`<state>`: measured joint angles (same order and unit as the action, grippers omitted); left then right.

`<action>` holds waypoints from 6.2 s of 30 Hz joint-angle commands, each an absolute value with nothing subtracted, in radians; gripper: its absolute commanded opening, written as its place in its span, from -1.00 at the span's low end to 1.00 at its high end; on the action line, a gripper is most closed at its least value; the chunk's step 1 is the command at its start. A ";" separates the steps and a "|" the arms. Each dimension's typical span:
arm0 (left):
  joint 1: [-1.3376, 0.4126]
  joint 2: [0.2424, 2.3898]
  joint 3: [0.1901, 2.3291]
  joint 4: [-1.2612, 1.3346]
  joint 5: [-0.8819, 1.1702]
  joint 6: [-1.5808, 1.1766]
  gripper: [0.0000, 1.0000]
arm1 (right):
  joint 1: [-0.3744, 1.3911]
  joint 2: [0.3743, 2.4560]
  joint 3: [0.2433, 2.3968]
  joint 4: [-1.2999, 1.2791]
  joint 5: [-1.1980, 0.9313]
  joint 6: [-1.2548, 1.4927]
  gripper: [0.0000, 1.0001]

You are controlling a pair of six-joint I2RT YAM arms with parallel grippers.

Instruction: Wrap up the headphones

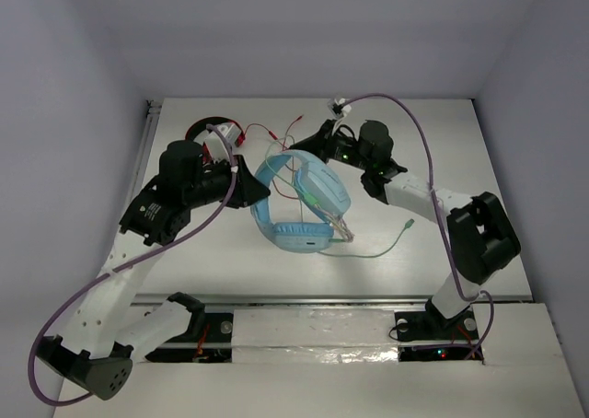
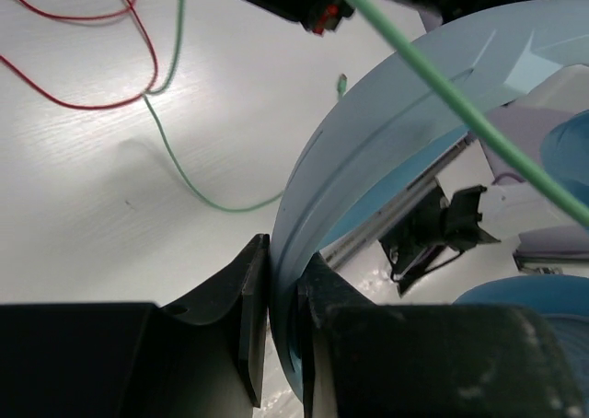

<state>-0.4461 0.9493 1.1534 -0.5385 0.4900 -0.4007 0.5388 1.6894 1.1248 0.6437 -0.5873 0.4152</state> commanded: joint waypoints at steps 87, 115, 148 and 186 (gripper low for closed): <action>-0.442 0.967 1.399 -0.417 0.028 -0.436 -1.00 | 0.681 1.566 0.827 0.972 -0.735 0.647 -0.69; -0.442 0.833 1.056 0.041 -0.173 -0.666 -1.00 | 0.718 1.573 0.677 1.183 -0.687 0.852 -0.87; -0.594 0.828 0.678 0.081 -0.681 -0.649 -1.00 | 1.176 1.391 1.399 -0.727 0.152 0.390 -0.85; -0.614 0.907 0.884 -0.239 -0.236 -0.503 -1.00 | 1.177 0.813 0.761 -0.197 0.210 0.613 -0.96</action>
